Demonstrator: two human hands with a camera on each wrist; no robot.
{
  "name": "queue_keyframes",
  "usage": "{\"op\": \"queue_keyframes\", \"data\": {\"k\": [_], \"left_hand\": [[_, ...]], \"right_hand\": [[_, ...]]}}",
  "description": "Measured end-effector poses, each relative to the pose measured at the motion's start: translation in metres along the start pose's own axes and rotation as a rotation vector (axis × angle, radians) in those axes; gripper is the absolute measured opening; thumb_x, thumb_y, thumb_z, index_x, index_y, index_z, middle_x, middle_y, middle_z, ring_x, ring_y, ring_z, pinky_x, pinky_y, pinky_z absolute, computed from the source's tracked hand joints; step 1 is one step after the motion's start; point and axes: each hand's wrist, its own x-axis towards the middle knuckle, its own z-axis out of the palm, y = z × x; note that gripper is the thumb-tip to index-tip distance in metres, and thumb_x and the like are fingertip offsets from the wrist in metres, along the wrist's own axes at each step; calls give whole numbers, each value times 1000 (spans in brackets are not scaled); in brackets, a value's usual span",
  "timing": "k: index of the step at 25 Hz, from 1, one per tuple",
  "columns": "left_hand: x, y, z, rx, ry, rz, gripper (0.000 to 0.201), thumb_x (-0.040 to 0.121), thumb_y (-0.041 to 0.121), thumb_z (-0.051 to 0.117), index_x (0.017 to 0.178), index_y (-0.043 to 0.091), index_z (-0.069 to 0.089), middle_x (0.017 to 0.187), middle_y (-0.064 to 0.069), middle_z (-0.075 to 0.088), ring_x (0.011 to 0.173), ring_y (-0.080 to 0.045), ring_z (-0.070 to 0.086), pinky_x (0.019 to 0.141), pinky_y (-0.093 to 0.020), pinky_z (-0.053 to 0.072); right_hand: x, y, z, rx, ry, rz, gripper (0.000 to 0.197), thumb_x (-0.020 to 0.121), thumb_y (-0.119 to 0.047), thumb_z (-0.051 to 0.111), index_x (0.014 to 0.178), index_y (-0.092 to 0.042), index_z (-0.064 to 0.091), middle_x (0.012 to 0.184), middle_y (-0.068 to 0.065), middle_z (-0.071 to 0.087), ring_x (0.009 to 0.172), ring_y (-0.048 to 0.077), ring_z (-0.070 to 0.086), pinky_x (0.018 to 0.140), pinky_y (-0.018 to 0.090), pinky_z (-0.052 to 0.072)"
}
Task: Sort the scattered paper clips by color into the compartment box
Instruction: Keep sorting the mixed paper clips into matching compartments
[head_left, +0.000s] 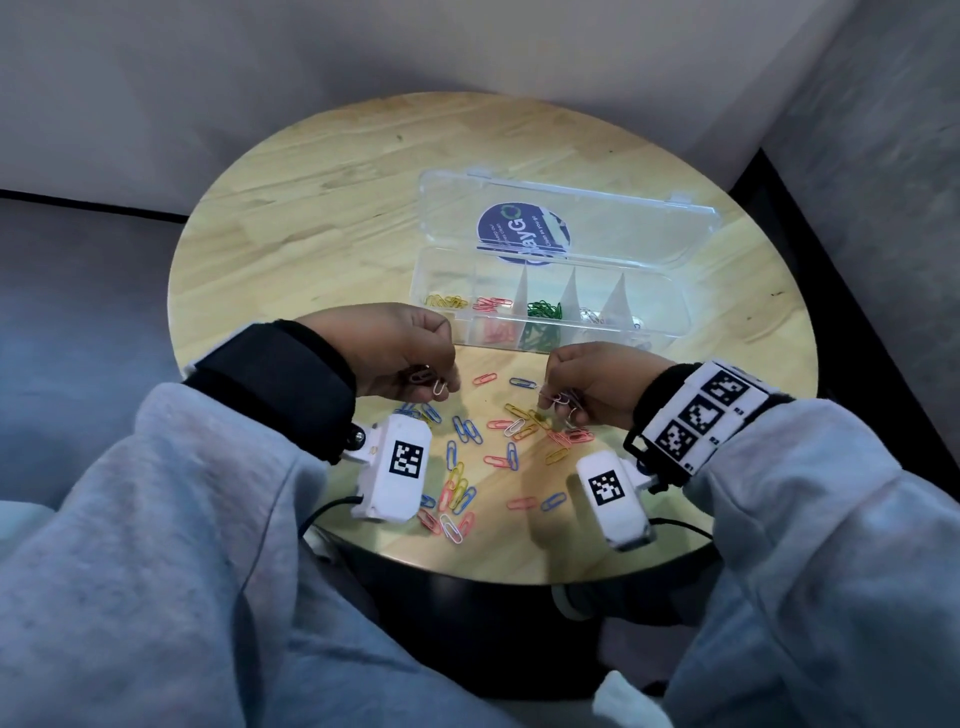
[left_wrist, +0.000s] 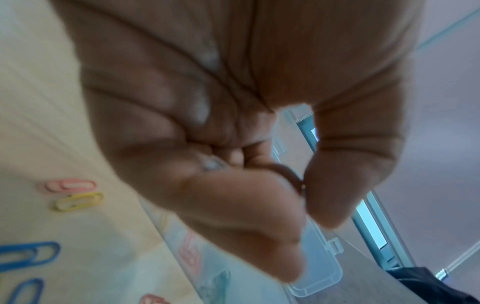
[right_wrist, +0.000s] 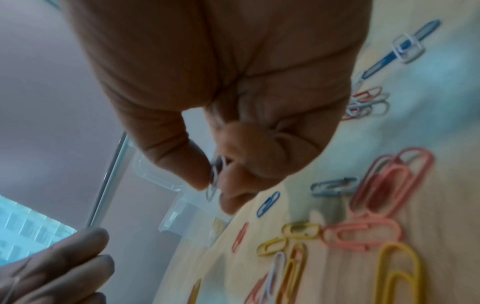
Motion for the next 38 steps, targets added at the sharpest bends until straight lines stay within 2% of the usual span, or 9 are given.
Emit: {"op": "queue_keyframes", "data": {"k": [8,13,15,18,22,28,30,32,38], "left_hand": [[3,0,16,131,27,-77,25,89,-1,36,73,17,43,49,-1,52,32,-8,41,36,-9,25],[3,2,12,70,98,-94,21,82,6,40,68,17,50,49,1,42,38,-11,26,41,-10,13],[2,4,1,-30,153,-85,18,81,7,41,67,15,49,49,1,41,36,-9,26,38,-9,13],[0,6,-19,-258,198,-39,22,78,4,32,62,13,44,53,-2,38,33,-8,28,33,-6,15],[-1,6,-29,-453,215,3,22,78,6,29,61,13,42,53,-1,40,35,-8,31,29,-10,16],[4,2,-19,-469,244,-23,17,83,4,32,82,11,48,65,-3,42,45,-10,37,32,-10,28],[6,2,-14,-527,252,-23,16,84,4,32,84,7,48,72,-7,43,53,-13,43,36,-12,37],[8,1,-11,-577,275,-17,16,86,2,33,84,5,48,75,-9,45,60,-16,50,39,-13,44],[11,1,-7,-525,253,-42,15,86,5,35,83,7,50,70,-6,46,55,-14,46,37,-12,40]], "right_hand": [[-1,6,0,57,-22,42,29,86,10,33,79,-9,53,57,8,47,42,15,44,37,18,30],[-11,3,23,-618,-141,-161,17,83,-13,63,71,-24,58,52,-12,52,47,5,42,48,21,34],[-18,-3,41,-867,-204,-315,10,77,-20,71,75,-26,63,51,-10,47,46,-1,43,51,15,33],[-23,-9,67,-1102,-411,-480,16,77,-16,70,92,-22,69,60,-8,41,51,-5,44,52,12,32],[-16,-8,84,-1271,-562,-507,26,82,-10,64,105,-22,69,91,-15,52,80,1,48,58,2,29],[-10,0,88,-1413,-455,-505,16,83,-25,65,98,-19,66,90,-9,52,79,12,48,53,18,30],[-11,0,84,-1394,-422,-491,3,83,-22,63,85,-21,64,87,-6,55,75,14,48,59,25,36],[-11,0,78,-1378,-374,-455,16,81,-18,60,68,-25,54,74,-7,56,65,15,49,64,30,42],[-13,3,63,-1198,-331,-310,12,71,-12,64,66,-21,59,58,-7,54,51,6,46,54,23,41]]}}
